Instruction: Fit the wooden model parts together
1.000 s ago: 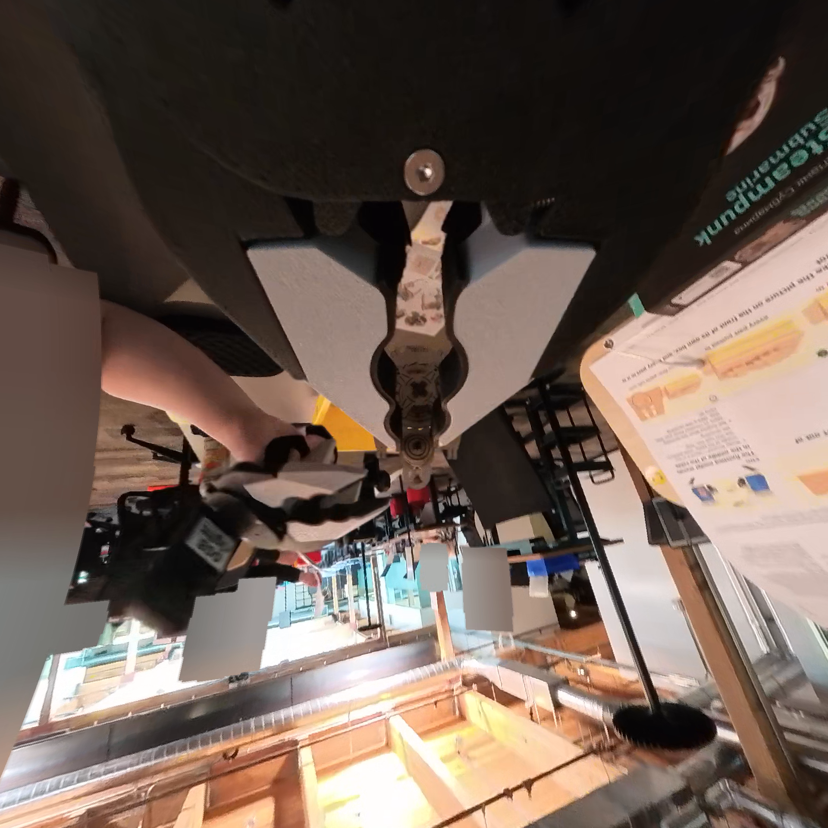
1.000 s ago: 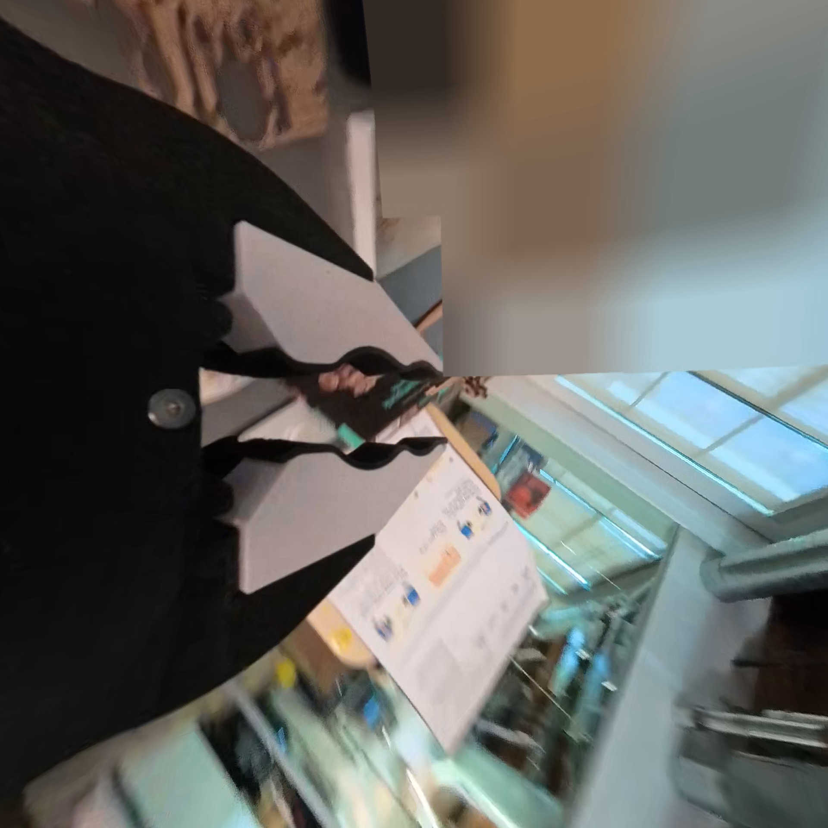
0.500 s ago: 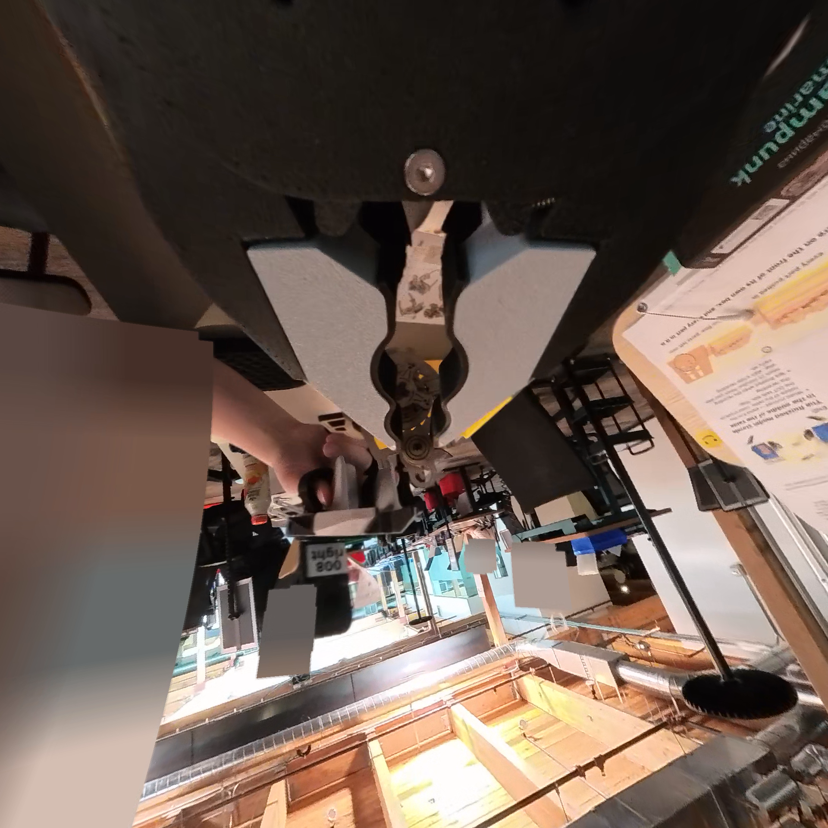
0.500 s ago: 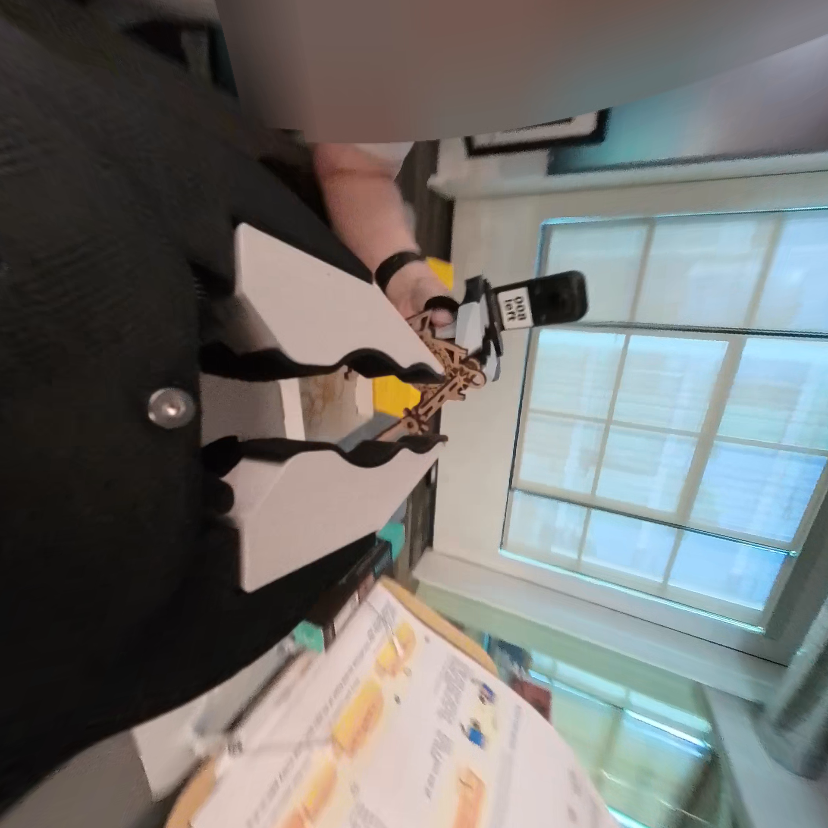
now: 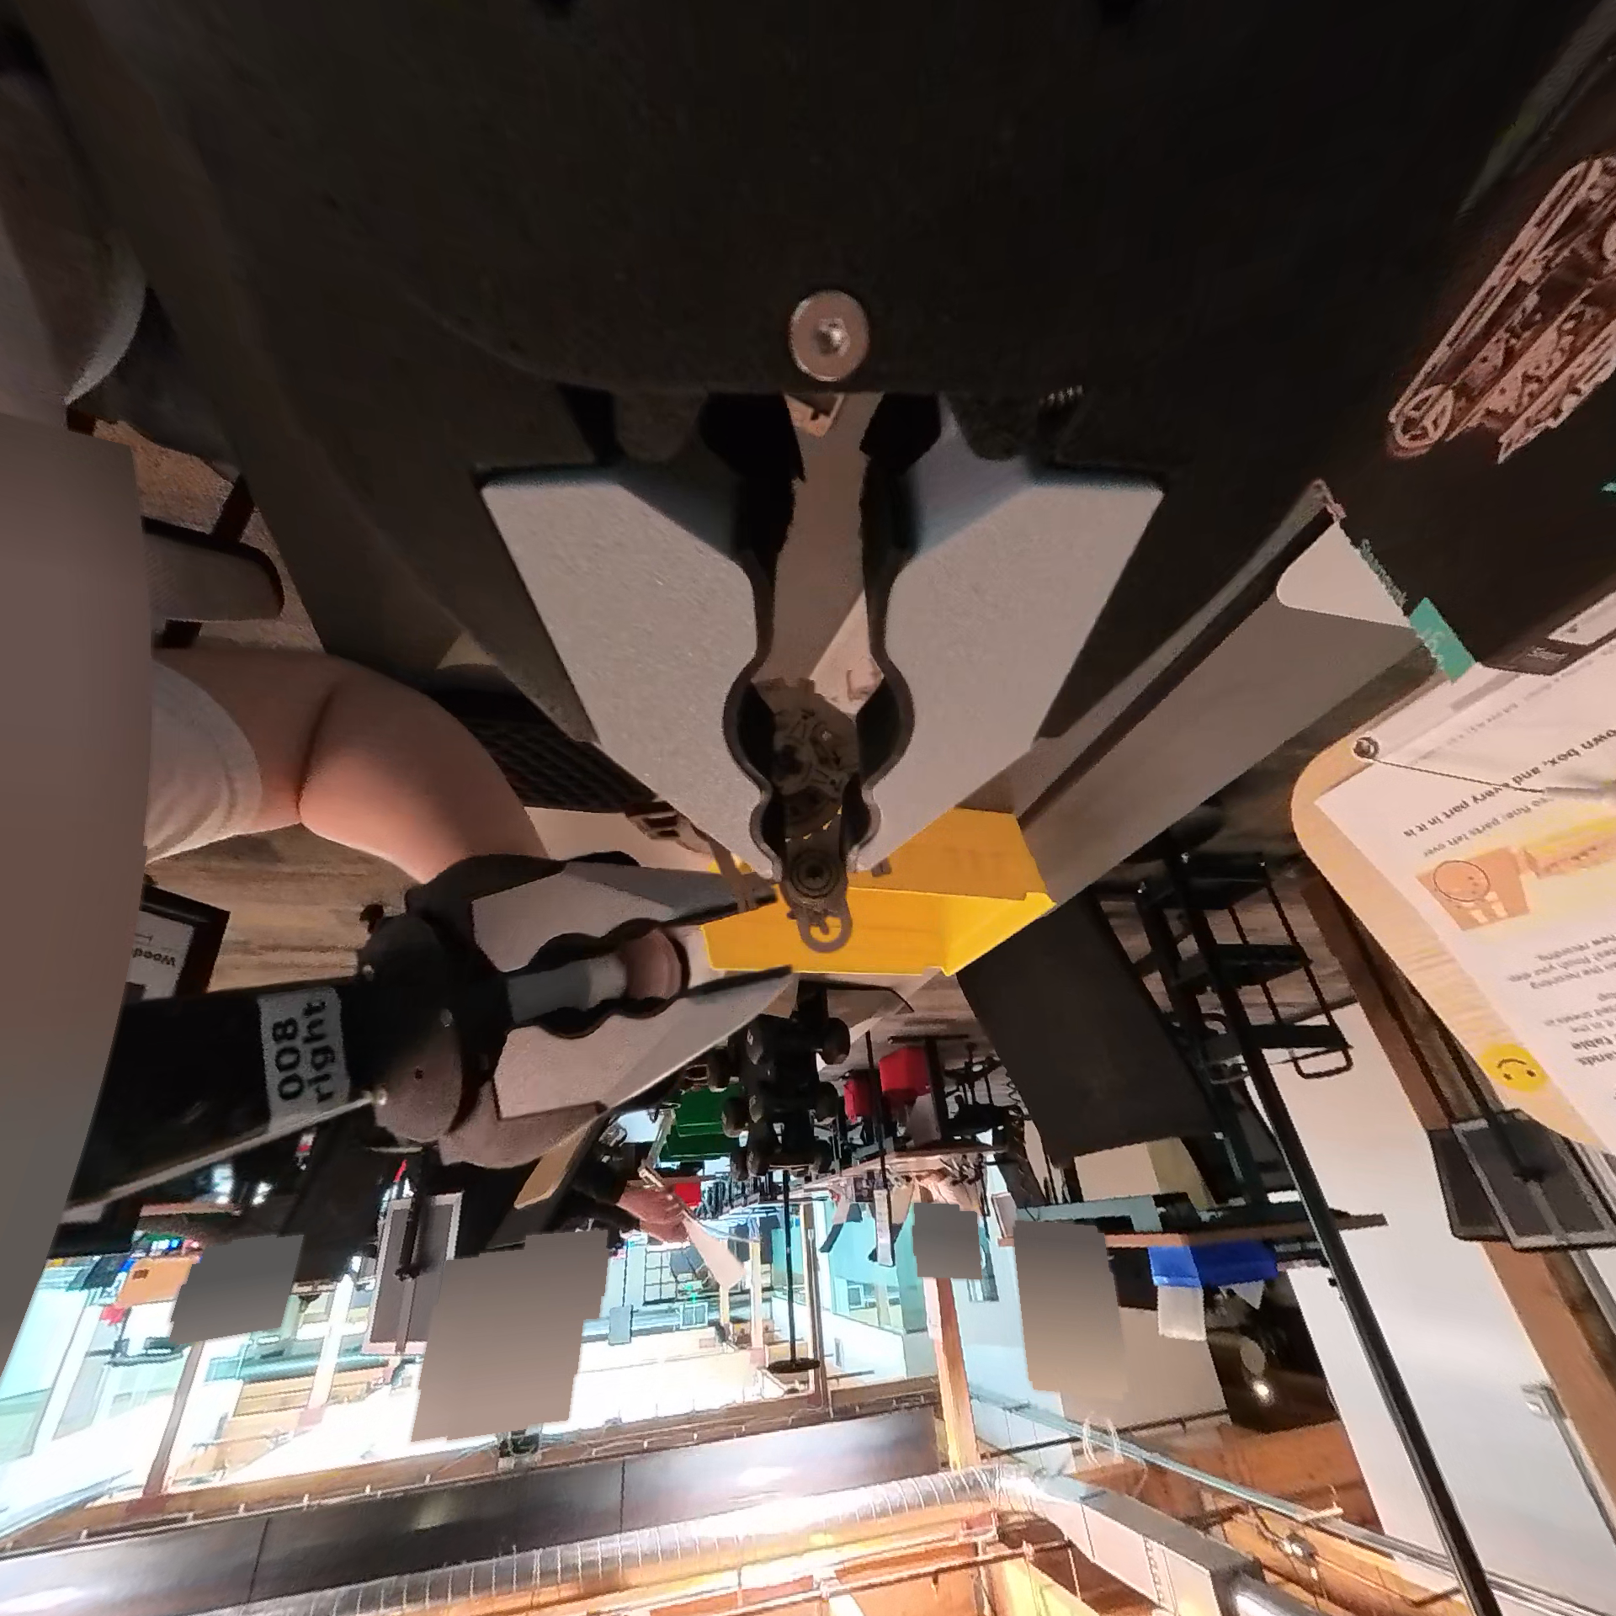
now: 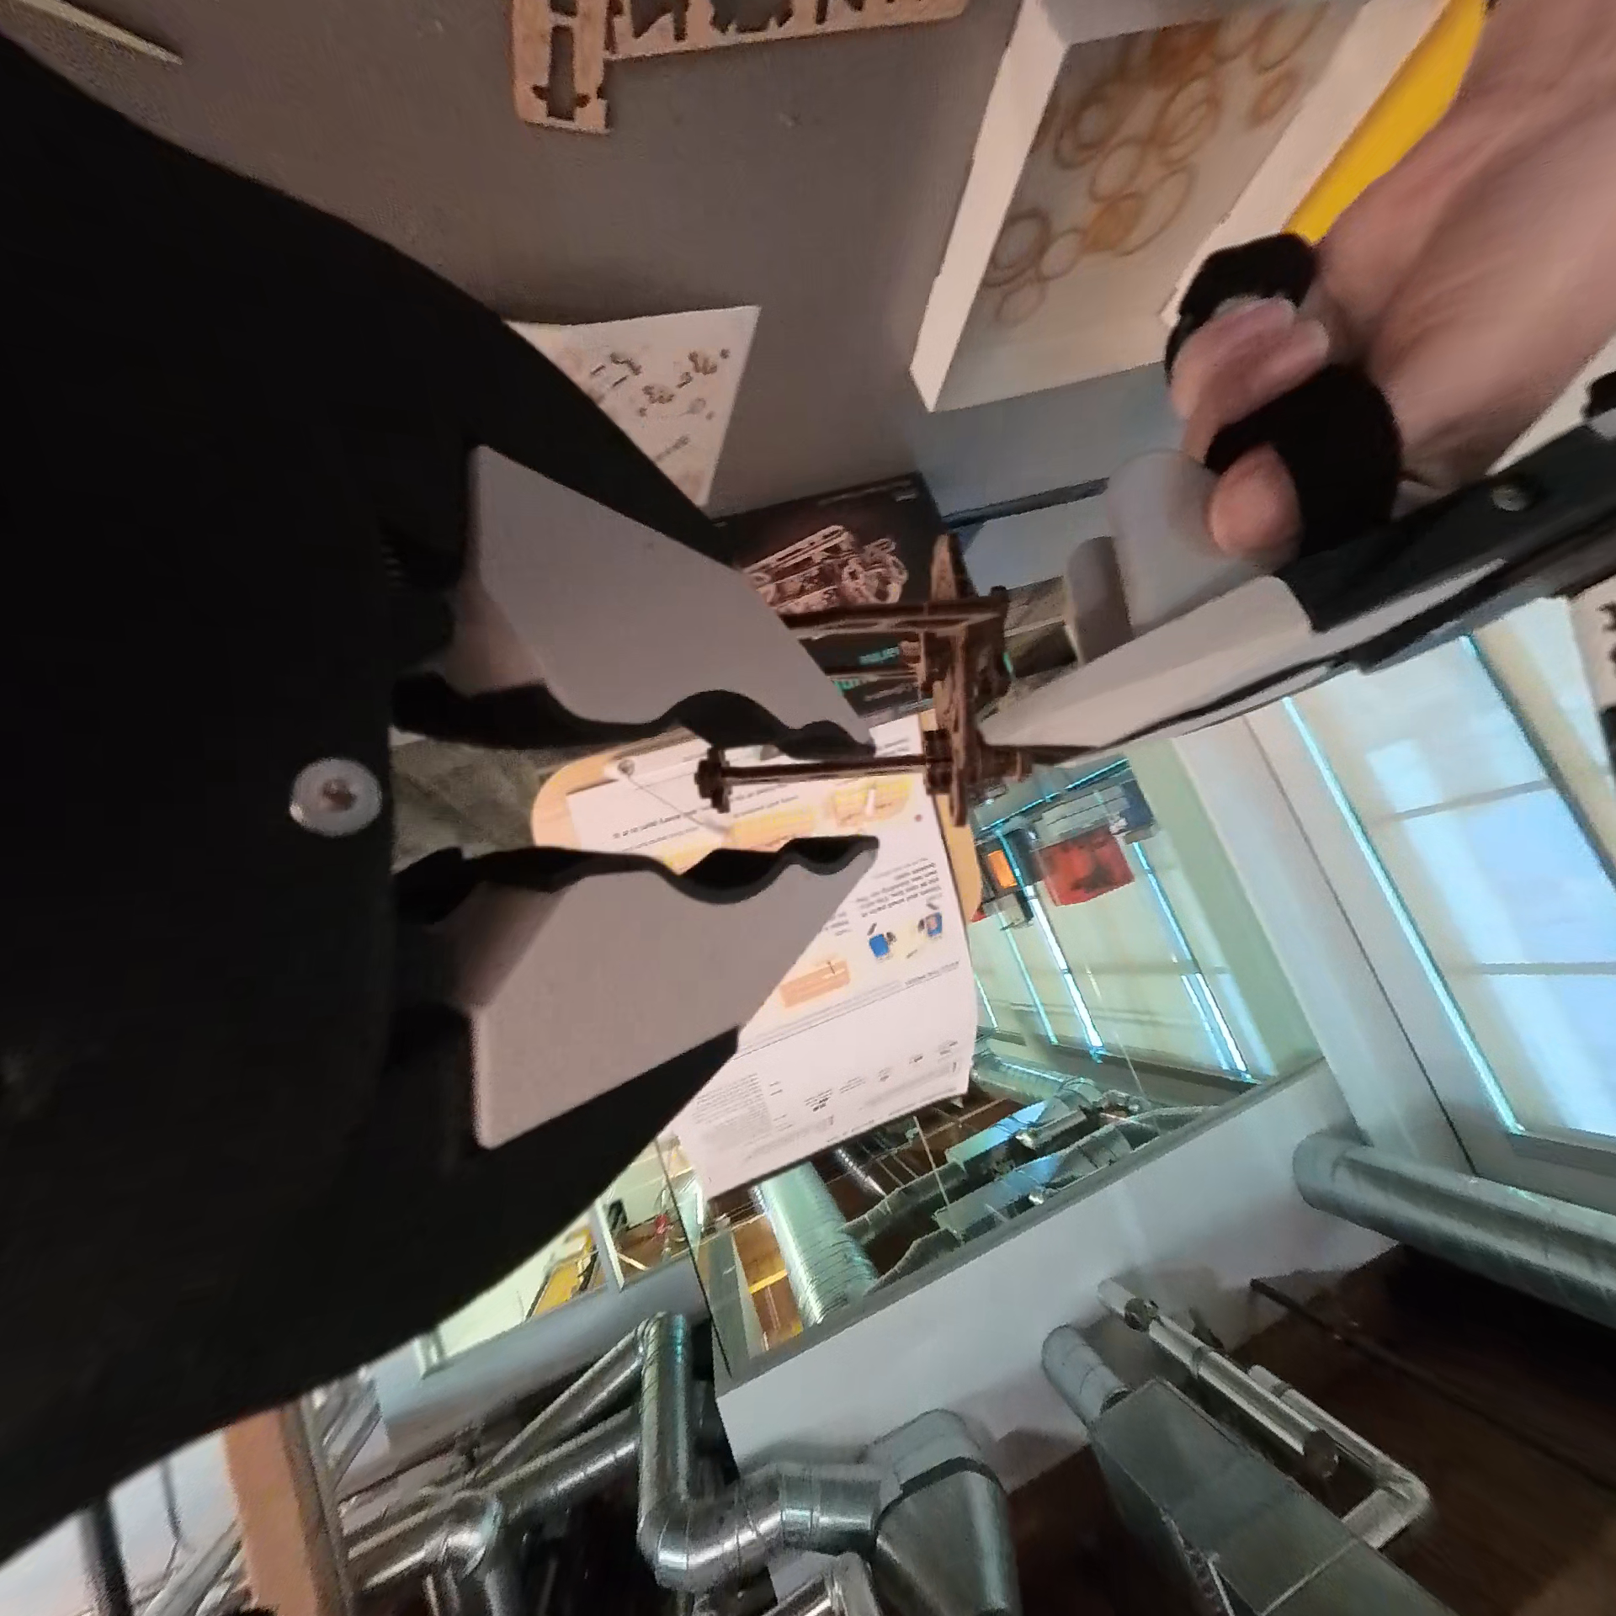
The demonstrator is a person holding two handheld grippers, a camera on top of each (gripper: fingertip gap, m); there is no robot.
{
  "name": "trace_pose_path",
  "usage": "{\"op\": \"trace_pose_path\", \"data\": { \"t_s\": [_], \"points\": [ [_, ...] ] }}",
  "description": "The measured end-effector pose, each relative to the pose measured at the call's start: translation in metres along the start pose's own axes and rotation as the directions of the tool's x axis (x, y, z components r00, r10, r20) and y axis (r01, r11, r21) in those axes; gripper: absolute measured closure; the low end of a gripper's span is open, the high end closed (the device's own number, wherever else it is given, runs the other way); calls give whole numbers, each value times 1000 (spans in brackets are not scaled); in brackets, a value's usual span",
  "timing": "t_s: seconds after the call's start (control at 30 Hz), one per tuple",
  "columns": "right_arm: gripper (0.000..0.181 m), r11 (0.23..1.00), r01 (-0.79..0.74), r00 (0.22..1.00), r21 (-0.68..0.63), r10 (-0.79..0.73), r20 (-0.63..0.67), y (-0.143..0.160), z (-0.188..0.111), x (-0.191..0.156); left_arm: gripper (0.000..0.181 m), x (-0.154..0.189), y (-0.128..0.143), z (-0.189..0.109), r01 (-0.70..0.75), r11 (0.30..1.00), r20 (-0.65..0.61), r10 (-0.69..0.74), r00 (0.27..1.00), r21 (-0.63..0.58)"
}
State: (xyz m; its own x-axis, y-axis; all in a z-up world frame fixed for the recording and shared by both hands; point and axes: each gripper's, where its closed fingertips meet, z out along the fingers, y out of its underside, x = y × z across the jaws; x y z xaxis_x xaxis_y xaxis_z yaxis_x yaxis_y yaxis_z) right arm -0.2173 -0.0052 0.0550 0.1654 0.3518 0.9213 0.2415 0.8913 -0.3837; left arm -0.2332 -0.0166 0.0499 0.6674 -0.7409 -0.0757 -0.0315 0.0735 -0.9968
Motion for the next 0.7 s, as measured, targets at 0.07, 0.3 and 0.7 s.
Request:
{"op": "trace_pose_path", "data": {
  "t_s": [0.07, 0.3, 0.7],
  "points": [
    [168, 999, 33, 999, -27, -32, 12, 4, 1, -3, 170, 1, 2, 2, 25, 1000, -4, -25, 1000, -10],
    [173, 992, 103, 995, -80, -100, 29, 10, 6, -13, 170, 5, 10, 9, 81, 996, -26, -82, 996, -33],
    [181, 994, 62, 997, -92, -57, 53, 19, 6, -13, 163, 4, 0, -1, 27, 1000, -43, -28, 999, -11]
  ]
}}
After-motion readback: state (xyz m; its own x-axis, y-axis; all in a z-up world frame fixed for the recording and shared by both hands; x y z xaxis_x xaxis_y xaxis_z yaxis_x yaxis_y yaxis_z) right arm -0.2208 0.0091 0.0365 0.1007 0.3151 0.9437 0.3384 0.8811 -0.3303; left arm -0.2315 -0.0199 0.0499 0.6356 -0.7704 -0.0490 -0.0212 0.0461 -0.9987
